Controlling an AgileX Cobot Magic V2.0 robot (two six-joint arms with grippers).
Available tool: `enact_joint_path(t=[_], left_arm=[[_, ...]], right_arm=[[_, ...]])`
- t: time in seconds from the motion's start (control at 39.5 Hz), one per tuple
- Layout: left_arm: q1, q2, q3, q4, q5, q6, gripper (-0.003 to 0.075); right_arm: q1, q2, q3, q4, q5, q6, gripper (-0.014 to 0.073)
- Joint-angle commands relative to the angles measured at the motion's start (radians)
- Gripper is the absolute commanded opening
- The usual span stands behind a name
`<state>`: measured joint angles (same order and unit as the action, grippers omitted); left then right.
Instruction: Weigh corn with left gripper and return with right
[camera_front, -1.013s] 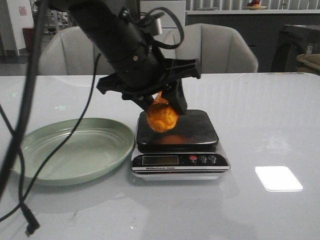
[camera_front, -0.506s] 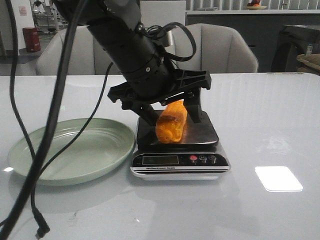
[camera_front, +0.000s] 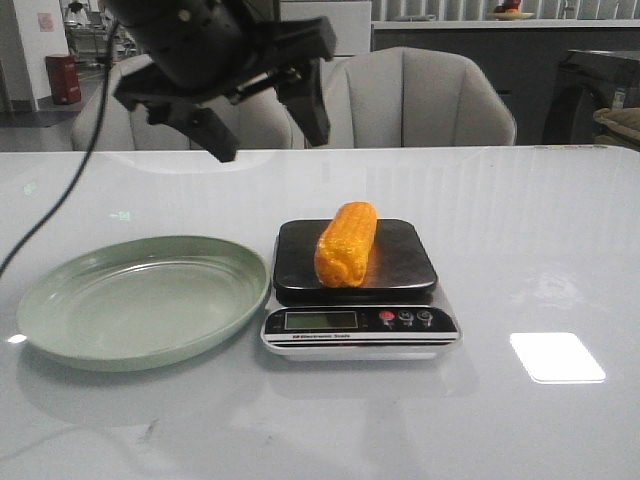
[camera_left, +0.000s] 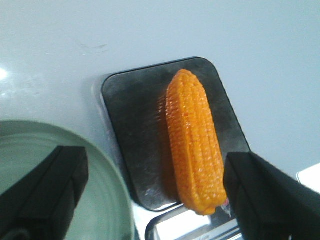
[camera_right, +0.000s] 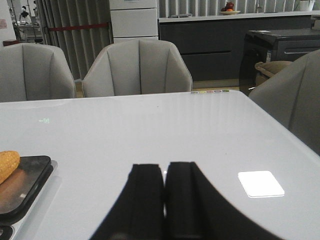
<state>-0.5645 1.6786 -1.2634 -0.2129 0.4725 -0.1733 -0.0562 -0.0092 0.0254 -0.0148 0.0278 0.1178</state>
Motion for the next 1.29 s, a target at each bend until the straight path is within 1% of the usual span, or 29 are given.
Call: enact_joint_path(t=[0.0, 0.28, 0.63, 0.73, 0.89, 1.06, 1.16, 1.27], left_arm=[[0.019, -0.147, 0.057, 0.014, -0.072, -0.005, 0.0595], [0.08, -0.492, 0.332, 0.035, -0.103, -0.005, 0.0595], [0.082, -1.026, 0.618, 0.098, -0.094, -0.005, 0.0595], [0.082, -1.17, 0.673, 0.123, -0.055, -0.005, 0.0595], [0.082, -1.34, 0.73, 0.17, 0.037, -0.003, 0.0595], [0.082, -1.495, 0.762, 0.198, 0.193, 0.042, 0.0582], [0.082, -1.578, 0.773, 0.198, 0.236, 0.087, 0.0509], [0.082, -1.644, 0.789, 0.198, 0.239, 0.11, 0.0322]], right_arm=[[-0.004, -0.02, 0.011, -0.01, -0.075, -0.006, 0.0167], [-0.004, -0.02, 0.011, -0.01, -0.075, -0.006, 0.0167], [-0.004, -0.02, 0.011, -0.01, -0.075, -0.006, 0.0167], [-0.004, -0.02, 0.011, -0.01, -0.075, -0.006, 0.0167], [-0.004, -0.02, 0.011, -0.01, -0.075, -0.006, 0.0167], [-0.004, -0.02, 0.011, -0.01, -0.075, -0.006, 0.0167], [-0.004, -0.02, 0.011, -0.01, -0.075, -0.006, 0.0167], [-0.004, -0.02, 0.011, -0.01, -0.075, -0.006, 0.0167]])
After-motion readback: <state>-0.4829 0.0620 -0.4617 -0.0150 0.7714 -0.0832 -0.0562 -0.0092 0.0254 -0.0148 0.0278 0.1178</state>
